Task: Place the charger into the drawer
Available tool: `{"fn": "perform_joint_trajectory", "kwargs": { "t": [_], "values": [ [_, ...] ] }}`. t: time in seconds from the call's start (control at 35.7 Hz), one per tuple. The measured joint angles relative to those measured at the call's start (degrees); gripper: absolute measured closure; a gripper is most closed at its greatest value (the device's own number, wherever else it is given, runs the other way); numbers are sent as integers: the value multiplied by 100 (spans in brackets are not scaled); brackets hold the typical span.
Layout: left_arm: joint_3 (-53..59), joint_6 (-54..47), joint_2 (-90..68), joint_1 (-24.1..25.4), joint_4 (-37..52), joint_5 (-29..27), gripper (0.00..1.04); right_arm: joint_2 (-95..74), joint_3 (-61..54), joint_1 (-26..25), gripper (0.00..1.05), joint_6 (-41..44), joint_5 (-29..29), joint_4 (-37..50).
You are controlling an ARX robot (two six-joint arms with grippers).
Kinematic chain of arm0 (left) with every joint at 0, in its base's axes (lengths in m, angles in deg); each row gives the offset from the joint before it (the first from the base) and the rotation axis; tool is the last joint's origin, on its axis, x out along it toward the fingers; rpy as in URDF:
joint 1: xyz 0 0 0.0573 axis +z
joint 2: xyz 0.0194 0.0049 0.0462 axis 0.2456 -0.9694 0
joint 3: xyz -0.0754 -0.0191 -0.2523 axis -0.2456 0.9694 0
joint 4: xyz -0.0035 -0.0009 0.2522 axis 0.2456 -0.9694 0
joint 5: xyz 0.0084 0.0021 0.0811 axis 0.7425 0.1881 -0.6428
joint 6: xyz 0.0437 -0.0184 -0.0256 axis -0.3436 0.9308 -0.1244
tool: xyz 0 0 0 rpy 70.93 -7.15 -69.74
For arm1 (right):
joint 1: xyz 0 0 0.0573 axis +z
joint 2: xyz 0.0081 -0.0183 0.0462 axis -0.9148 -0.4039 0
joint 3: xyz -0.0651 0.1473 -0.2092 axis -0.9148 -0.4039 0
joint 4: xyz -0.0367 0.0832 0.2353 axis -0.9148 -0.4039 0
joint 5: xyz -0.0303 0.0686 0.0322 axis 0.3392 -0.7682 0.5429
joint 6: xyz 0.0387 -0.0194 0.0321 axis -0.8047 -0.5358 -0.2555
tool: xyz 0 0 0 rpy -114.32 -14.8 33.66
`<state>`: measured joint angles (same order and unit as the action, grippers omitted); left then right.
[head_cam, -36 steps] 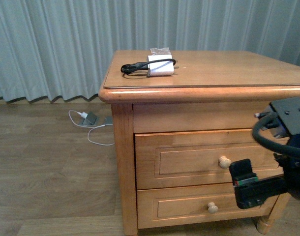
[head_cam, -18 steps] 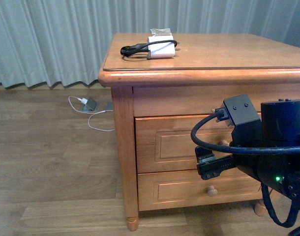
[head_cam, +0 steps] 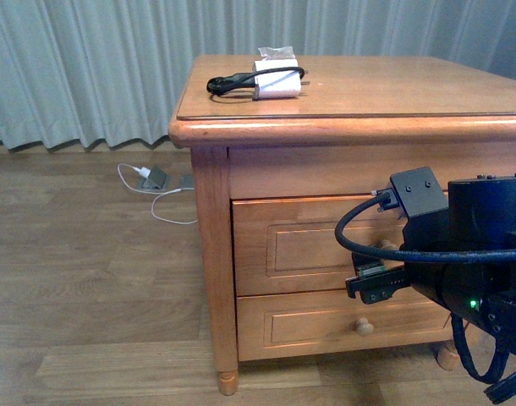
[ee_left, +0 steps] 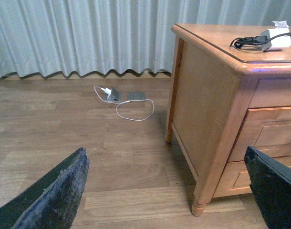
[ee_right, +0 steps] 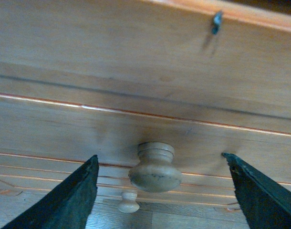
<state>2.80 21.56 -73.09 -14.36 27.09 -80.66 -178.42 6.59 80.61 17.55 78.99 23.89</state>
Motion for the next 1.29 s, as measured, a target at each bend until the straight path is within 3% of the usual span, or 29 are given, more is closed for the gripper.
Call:
{"fn": "perform_joint_trajectory", "kwargs": {
  "t": [0.17, 0.34, 0.78, 1.2, 1.29],
  "values": [
    [0, 0, 0, 0, 0, 2, 6, 0, 4, 11, 52, 2, 11, 0],
    [0, 0, 0, 0, 0, 0, 6, 0, 11, 72, 81, 63, 13, -22],
    [0, 0, 0, 0, 0, 0, 6, 686, -546, 2, 82, -282, -393, -839],
    [0, 0, 0, 0, 0, 0, 6, 2999, -2887, -442, 83, -177, -1731, -1956],
    [0, 0, 0, 0, 0, 0, 6, 3499, -3163, -391, 70, -179, -1794, -2363]
  ]
}}
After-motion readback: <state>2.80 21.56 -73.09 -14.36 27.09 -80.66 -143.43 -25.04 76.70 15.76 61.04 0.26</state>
